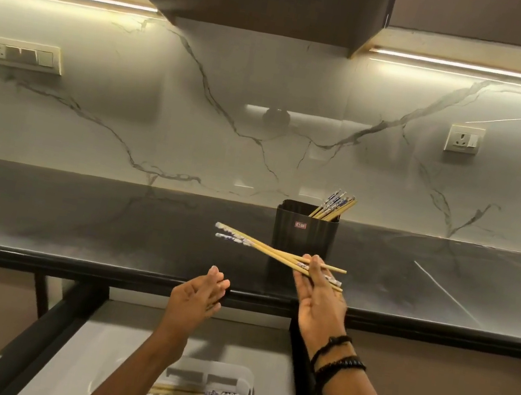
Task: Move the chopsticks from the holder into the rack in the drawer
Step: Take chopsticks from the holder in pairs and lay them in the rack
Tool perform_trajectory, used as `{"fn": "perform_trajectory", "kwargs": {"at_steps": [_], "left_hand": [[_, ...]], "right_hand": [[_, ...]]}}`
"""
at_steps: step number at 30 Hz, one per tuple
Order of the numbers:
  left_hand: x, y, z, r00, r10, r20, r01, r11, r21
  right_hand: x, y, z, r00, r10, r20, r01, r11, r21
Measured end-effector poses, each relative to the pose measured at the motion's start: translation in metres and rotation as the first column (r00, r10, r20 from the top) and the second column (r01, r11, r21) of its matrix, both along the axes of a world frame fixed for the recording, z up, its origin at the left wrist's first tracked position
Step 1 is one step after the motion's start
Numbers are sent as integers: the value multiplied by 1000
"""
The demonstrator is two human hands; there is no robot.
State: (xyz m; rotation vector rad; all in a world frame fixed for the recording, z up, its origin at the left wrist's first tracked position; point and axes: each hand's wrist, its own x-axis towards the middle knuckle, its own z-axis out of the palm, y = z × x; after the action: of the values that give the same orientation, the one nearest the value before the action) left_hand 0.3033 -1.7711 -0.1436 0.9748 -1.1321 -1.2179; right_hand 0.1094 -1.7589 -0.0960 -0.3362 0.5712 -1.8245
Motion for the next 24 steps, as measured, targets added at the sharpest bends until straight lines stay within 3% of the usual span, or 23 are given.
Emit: {"fn": "perform_trajectory", "kwargs": {"at_steps": [6,10,15,24], "left_hand": [[3,1,-5,996,-40,-82,47,995,91],[1,1,-4,962,-47,-269,86,987,137],[4,3,-5,857,-1,-516,96,983,158],[14,-1,-1,783,140,-606,-25,981,195]], "right_hand": [[22,3,-29,991,129,-36,-128,992,13],[29,4,-39,978,179,-106,-175,983,48],[33,7,-48,959,213,-189,-202,976,75],[24,8,-46,905,286,-315,-263,958,114]]}}
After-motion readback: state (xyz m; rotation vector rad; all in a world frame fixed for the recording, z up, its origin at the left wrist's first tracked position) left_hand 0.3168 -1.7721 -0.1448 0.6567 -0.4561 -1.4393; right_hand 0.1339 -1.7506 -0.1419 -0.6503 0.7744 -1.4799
